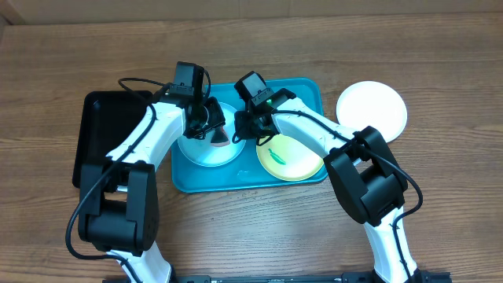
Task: Clean dirty plates on tray and stack at the side
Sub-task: 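Scrub the light-blue plate with the sponge while the right gripper holds it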
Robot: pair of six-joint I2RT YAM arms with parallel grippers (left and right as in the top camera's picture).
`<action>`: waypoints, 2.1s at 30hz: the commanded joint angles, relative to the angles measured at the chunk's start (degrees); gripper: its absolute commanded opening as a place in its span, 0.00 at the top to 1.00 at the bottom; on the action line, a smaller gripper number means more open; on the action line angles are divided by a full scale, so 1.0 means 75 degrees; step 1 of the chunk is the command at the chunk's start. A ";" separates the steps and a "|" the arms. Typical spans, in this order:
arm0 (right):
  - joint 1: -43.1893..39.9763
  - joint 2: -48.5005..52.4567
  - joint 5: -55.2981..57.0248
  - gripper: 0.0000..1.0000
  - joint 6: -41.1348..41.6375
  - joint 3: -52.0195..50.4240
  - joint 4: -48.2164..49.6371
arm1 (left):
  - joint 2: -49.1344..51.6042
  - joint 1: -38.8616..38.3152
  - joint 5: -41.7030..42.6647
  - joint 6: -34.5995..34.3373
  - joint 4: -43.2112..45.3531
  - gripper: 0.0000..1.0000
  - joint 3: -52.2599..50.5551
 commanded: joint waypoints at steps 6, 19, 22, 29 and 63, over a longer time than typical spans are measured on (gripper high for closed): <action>0.0020 0.0192 0.0277 0.90 -0.0015 -0.0189 -0.0114 | 0.0248 -0.0035 0.0341 -0.0012 -0.0020 0.61 0.0090; 0.0020 0.0195 0.0280 0.90 -0.0017 -0.0189 -0.0143 | 0.0516 0.0391 0.0233 -0.0009 -0.0087 0.96 0.0114; 0.0020 0.0192 0.0335 0.90 -0.0017 -0.0189 -0.0143 | 0.0510 0.0664 0.0175 0.0210 -0.0294 0.96 0.0114; 0.0020 0.0192 0.0335 0.90 -0.0017 -0.0189 -0.0137 | 0.0510 0.0901 -0.0973 0.0970 -0.0708 0.96 0.0114; 0.0020 0.0192 0.0335 0.90 -0.0017 -0.0189 -0.0166 | 0.1093 0.0341 -0.1274 0.0796 -0.1317 0.95 0.0682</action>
